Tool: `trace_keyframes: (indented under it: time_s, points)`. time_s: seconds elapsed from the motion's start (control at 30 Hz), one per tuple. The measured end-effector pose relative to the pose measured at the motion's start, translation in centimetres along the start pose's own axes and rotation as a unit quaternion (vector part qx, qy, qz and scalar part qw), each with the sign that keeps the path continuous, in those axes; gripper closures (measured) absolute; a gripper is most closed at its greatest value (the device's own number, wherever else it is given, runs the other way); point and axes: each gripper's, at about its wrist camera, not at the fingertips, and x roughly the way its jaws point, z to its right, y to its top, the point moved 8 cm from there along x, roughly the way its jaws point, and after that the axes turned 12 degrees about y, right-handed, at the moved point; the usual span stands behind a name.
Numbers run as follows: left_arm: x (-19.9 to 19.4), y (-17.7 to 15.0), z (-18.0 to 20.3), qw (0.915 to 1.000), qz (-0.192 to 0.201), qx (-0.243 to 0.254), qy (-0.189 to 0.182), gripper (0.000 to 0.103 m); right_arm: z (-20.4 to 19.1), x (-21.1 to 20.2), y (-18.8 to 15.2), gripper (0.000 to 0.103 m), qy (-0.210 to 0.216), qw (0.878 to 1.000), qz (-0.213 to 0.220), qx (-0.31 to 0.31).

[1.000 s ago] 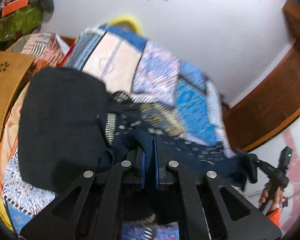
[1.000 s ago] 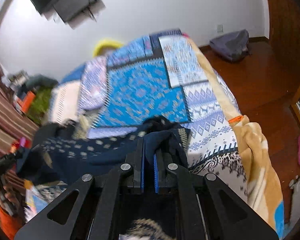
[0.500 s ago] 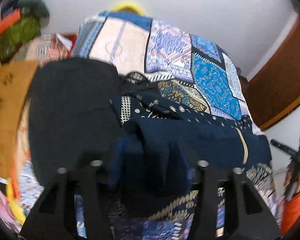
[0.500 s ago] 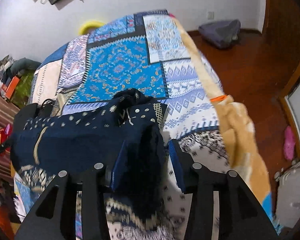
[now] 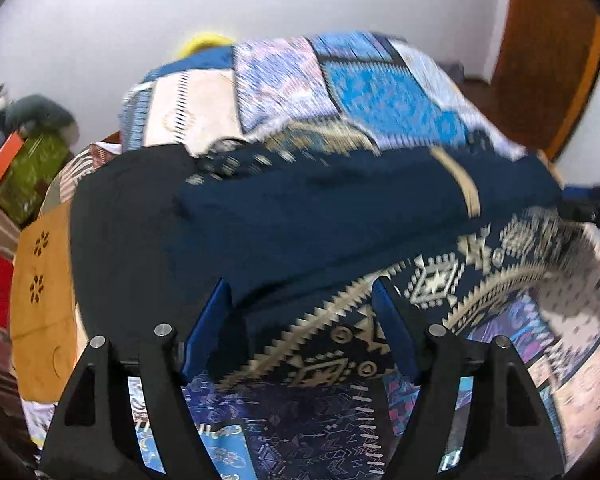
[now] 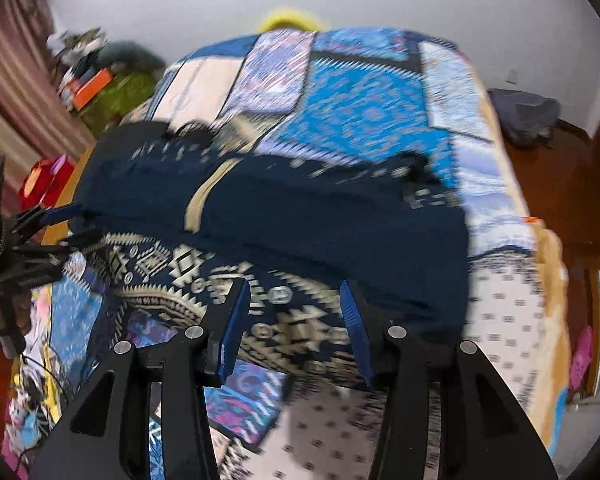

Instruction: Fold large clothes

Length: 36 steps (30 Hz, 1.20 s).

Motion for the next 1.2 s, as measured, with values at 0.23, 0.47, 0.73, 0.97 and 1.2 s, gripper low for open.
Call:
trace_keyframes:
  time_s: [0.23,0.47,0.73,0.97,1.2]
  points:
    - [3.4,1.2,1.7,0.9957,0.023,0.054,0.071,0.023,0.4,5.3,0.2,0.060,-0.013,0.999,-0.048,-0.006]
    - [5.6,9.6,-1.8,0.9931,0.030,0.051,0.101,0.023,2.9,5.0,9.6,0.060,-0.069,0.998,-0.005,0.001]
    - [2.8,13.3,-8.0,0.9931,0.048,-0.097,0.044,0.023,3.0,0.0,13.5,0.060,-0.044,0.992,0.104,0.055]
    - [2.1,8.2,-4.2,0.9965,0.023,-0.080,0.003,0.023,-0.5,2.6,7.7,0.060,-0.048,0.998,0.032,-0.029]
    - [1.0,2.7,-0.6,0.9951,0.012,-0.087,-0.045,0.023,-1.7,5.1,1.4,0.059,-0.038,0.997,-0.030,-0.058]
